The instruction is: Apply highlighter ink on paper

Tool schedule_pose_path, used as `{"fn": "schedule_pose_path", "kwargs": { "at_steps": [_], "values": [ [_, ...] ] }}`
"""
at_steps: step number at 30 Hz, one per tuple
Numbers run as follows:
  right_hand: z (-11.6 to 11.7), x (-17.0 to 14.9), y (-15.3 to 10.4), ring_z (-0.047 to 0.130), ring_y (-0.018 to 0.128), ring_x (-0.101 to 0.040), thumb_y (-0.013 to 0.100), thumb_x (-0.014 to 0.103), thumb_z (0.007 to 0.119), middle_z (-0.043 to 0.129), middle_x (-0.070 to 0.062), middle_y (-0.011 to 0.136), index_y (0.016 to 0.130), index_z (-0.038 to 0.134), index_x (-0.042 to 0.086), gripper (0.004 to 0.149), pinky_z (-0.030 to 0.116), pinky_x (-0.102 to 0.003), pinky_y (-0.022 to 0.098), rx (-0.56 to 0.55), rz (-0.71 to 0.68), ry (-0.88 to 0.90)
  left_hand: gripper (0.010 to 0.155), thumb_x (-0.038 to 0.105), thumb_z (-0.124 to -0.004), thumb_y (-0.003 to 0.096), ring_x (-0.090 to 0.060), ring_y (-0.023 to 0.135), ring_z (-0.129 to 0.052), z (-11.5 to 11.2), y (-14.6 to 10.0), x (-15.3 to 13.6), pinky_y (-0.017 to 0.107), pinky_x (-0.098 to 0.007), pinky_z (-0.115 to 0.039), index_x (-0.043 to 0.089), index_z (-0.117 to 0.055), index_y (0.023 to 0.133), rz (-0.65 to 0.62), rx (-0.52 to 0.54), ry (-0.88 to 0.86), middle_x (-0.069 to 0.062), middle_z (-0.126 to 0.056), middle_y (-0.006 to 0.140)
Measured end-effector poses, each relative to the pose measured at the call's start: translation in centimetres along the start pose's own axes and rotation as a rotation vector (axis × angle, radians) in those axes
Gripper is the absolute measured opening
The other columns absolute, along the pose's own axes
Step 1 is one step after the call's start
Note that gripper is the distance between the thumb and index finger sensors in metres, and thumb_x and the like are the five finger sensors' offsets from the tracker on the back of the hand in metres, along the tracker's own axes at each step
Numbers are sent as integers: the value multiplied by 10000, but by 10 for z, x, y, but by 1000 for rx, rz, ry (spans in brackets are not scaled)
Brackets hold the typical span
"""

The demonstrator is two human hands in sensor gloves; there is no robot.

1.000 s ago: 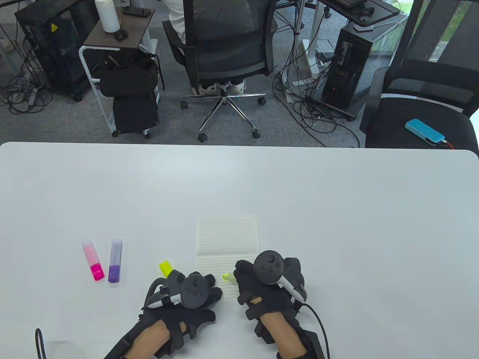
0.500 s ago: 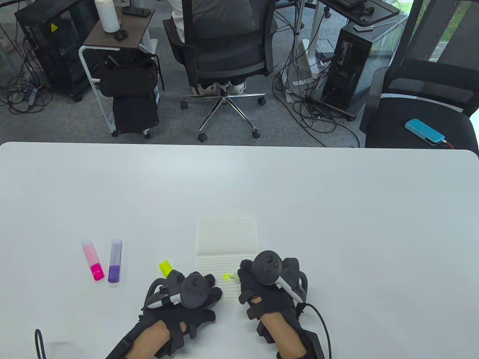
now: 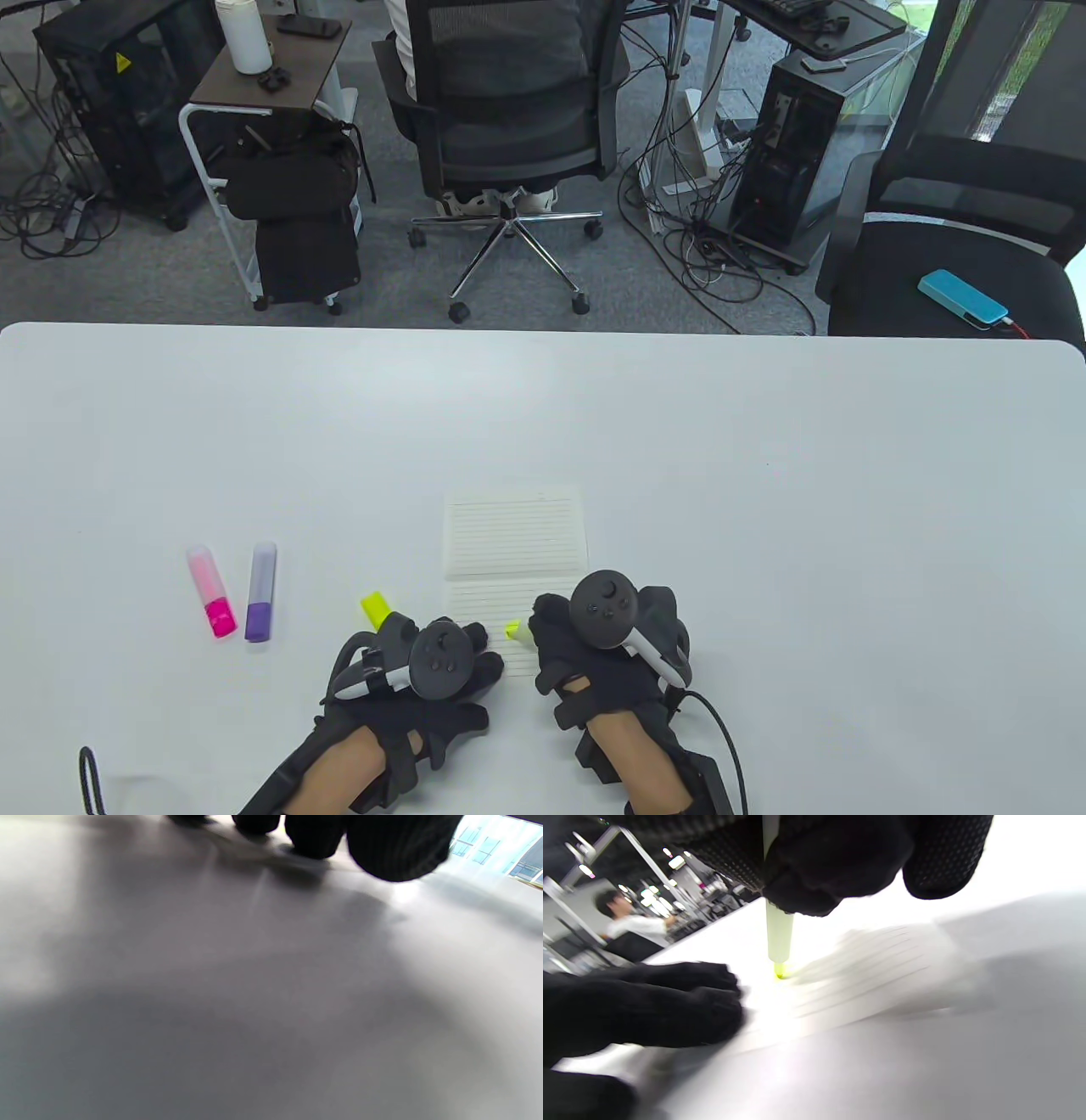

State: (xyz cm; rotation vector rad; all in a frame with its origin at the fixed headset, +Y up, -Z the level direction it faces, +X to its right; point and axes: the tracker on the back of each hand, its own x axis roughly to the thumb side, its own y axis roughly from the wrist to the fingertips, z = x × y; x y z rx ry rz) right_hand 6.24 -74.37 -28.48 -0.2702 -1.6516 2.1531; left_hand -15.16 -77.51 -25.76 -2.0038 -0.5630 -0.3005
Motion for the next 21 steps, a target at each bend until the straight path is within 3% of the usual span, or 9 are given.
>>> {"fn": "schedule_pose_path", "kwargs": {
  "at_steps": [16,21],
  "values": [
    [3,4,-1,918,330,-219,665,372,739,942,-81,603,1006,754,152,407,734,-561,577,-62,-25,33,668,563,-750,463,-367,1101,-385,0,0,-1,745,-674,-372,363,-558,1071,-2,-7,-8,46,-354,1194],
    [4,4,1,918,328,-220,664,374,739,943,-80,602,1005,755,150,408,733,-563,577,-16,-11,22,670,562,-750,464,-362,1102,-376,-1,-1,-1,746,-670,-376,365,-551,1073,-2,-6,-13,47,-346,1194]
  ]
}}
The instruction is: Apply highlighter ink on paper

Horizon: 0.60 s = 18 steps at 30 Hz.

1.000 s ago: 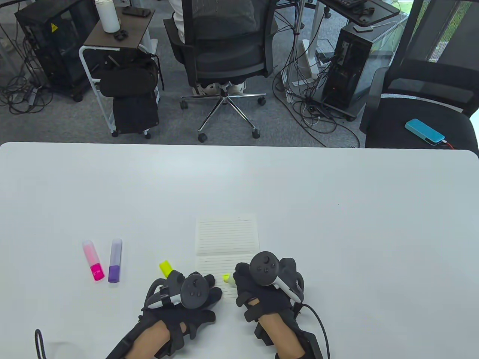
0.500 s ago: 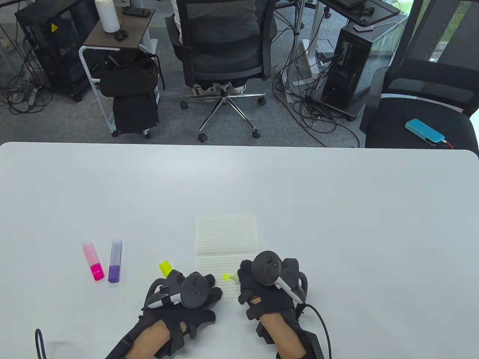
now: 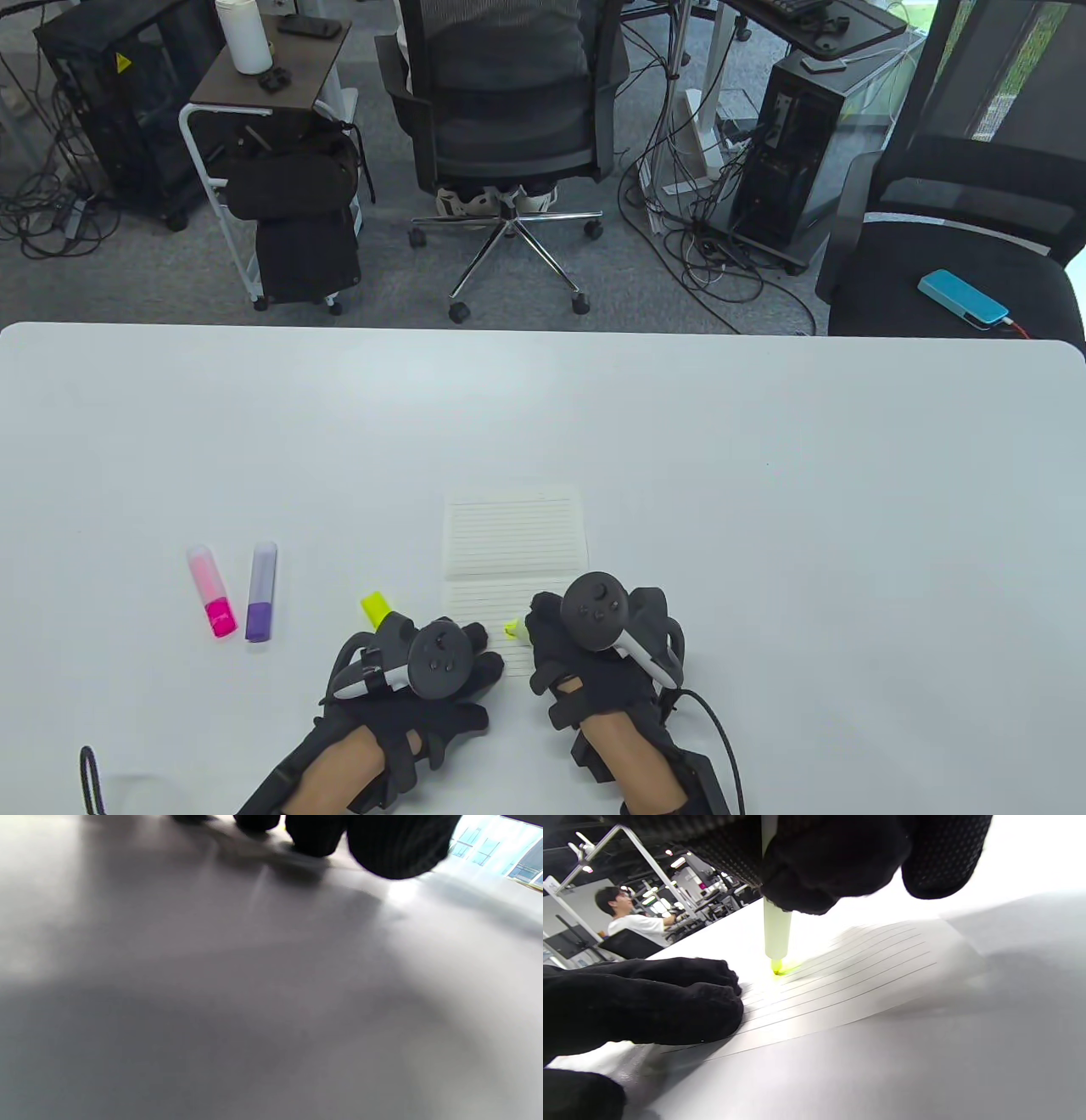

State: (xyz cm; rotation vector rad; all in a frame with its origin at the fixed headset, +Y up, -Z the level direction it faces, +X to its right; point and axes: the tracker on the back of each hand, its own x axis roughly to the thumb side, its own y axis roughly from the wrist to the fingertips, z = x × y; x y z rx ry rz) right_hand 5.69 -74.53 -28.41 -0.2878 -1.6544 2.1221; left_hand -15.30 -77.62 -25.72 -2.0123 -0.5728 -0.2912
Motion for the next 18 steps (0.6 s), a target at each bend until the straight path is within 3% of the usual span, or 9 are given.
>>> {"fn": "schedule_pose_path", "kwargs": {
  "at_steps": [18],
  "values": [
    [-4,-7,-1,918,327,-218,664,370,741,943,-81,598,1004,757,150,405,735,-561,577,-14,40,23,676,564,-746,464,-362,1102,-364,0,0,-1,746,-670,-372,364,-543,1077,-3,-7,-10,48,-336,1194]
  ]
}}
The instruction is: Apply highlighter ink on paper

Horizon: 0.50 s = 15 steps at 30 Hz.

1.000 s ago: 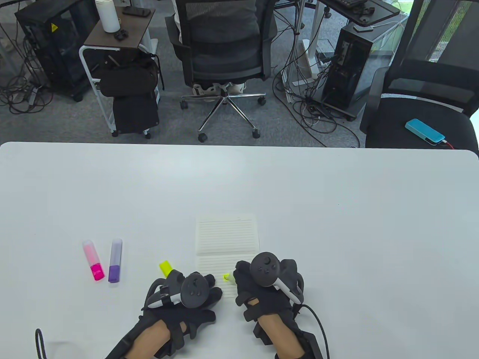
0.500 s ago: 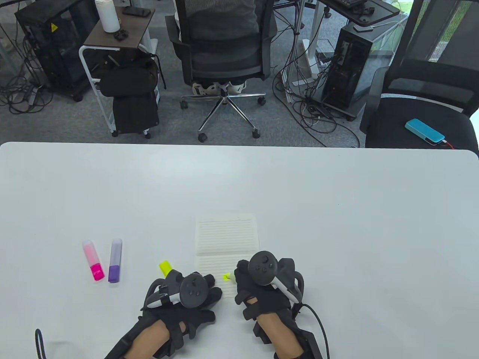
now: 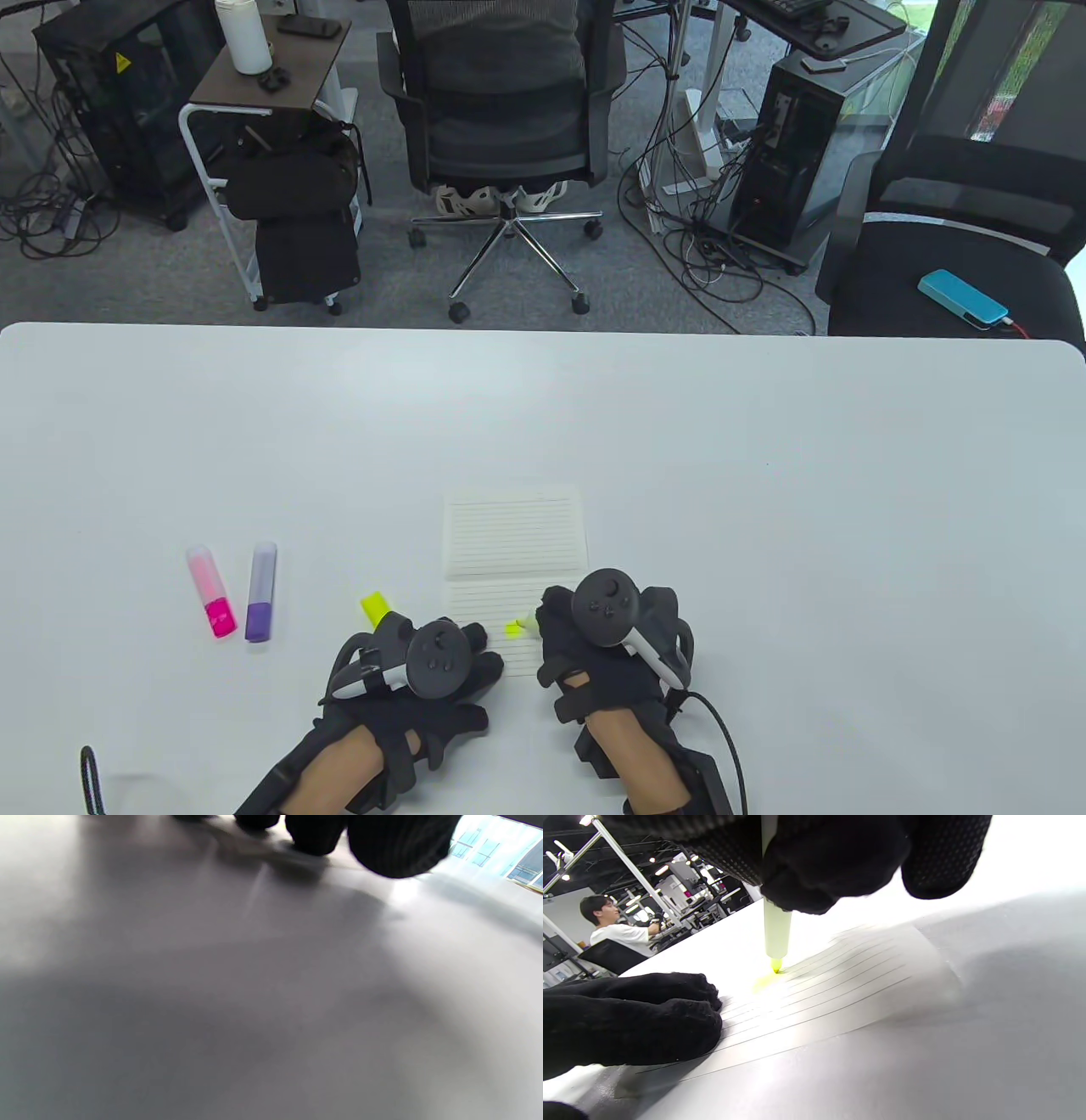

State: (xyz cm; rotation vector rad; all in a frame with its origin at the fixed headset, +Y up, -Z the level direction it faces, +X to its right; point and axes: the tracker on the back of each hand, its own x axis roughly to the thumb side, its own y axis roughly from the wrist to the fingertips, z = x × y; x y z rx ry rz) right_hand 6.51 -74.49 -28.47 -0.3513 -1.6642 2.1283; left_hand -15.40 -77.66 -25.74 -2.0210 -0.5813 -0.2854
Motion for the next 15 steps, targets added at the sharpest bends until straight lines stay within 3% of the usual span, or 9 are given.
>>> {"fn": "schedule_pose_path", "kwargs": {
  "at_steps": [2,7,12,15],
  "values": [
    [-2,2,-3,918,320,-219,662,370,745,946,-82,590,999,763,142,406,737,-560,575,27,5,-10,676,564,-745,465,-362,1103,-361,0,0,0,746,-670,-372,363,-541,1077,0,0,-2,47,-336,1194],
    [0,2,-1,919,334,-221,666,371,739,940,-85,606,1008,752,149,408,732,-563,577,-38,-8,3,676,565,-744,465,-362,1102,-358,0,0,-1,746,-669,-371,364,-541,1077,-1,-1,-6,48,-332,1194],
    [-3,1,-3,920,324,-222,663,367,747,946,-87,593,997,766,141,404,736,-563,575,23,12,-17,676,565,-744,464,-361,1102,-357,0,0,-1,747,-668,-372,364,-541,1077,-1,-2,-7,47,-332,1194],
    [-2,1,-2,921,334,-222,664,371,742,942,-85,605,1003,757,148,406,733,-562,579,-17,-1,-6,676,564,-743,465,-361,1102,-358,0,0,-1,747,-668,-372,363,-539,1077,-1,-3,-6,47,-330,1194]
  ]
}}
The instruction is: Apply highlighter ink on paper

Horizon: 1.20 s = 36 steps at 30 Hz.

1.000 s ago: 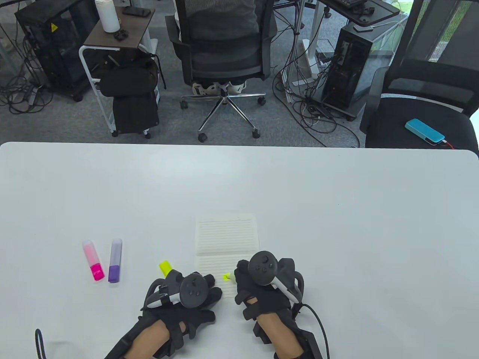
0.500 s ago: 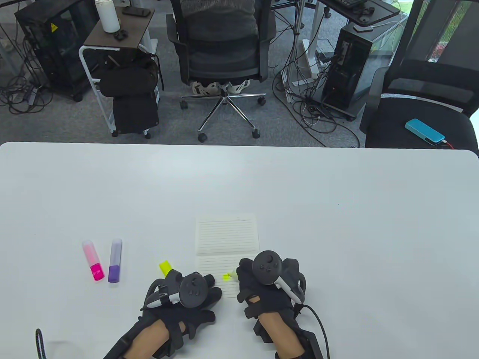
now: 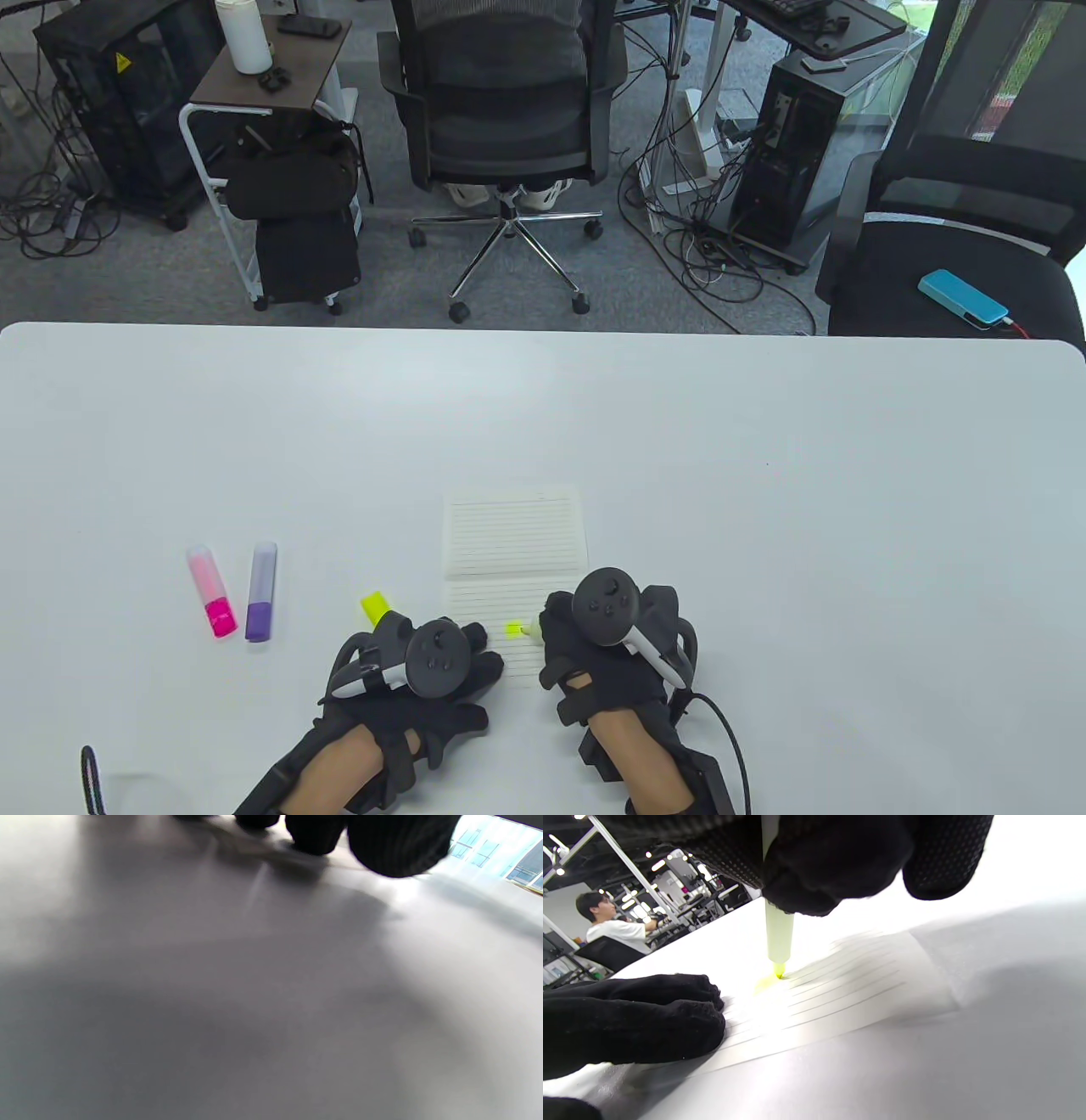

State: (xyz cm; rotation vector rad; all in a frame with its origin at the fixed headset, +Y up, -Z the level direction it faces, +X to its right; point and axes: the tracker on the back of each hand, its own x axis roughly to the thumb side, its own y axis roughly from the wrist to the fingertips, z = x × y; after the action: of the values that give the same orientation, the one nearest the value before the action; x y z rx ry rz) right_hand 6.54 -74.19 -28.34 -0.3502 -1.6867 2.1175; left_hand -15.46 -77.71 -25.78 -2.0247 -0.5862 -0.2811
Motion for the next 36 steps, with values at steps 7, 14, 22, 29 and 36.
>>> {"fn": "schedule_pose_path", "kwargs": {
  "at_steps": [7,14,22,29,36],
  "values": [
    [-2,0,-1,922,328,-226,661,368,748,946,-91,599,997,765,148,403,734,-564,578,42,12,-13,674,562,-744,465,-360,1102,-357,0,0,0,747,-667,-373,364,-542,1076,1,-1,-3,48,-331,1194],
    [1,-1,2,923,349,-226,664,369,737,935,-90,626,1013,740,140,418,727,-566,585,33,11,-12,675,563,-742,465,-360,1100,-358,0,0,-1,748,-665,-376,364,-541,1077,2,-1,-4,49,-330,1193],
    [3,0,3,923,349,-227,664,369,740,936,-92,624,1011,745,141,416,727,-566,582,17,-6,-4,674,562,-744,465,-358,1100,-354,0,0,-1,747,-666,-374,366,-540,1077,2,-2,-8,50,-328,1193],
    [0,0,1,924,349,-225,665,372,738,937,-90,624,1010,748,147,412,728,-565,582,-16,-22,5,675,562,-744,464,-359,1100,-354,0,0,-1,748,-665,-374,365,-540,1077,1,-3,-7,51,-329,1193],
    [-2,-1,-1,926,340,-229,661,368,748,945,-93,610,997,764,140,406,731,-566,581,48,-13,-5,677,562,-745,464,-359,1101,-354,0,0,-1,748,-665,-375,366,-538,1078,0,-3,-5,51,-326,1193]
  ]
}}
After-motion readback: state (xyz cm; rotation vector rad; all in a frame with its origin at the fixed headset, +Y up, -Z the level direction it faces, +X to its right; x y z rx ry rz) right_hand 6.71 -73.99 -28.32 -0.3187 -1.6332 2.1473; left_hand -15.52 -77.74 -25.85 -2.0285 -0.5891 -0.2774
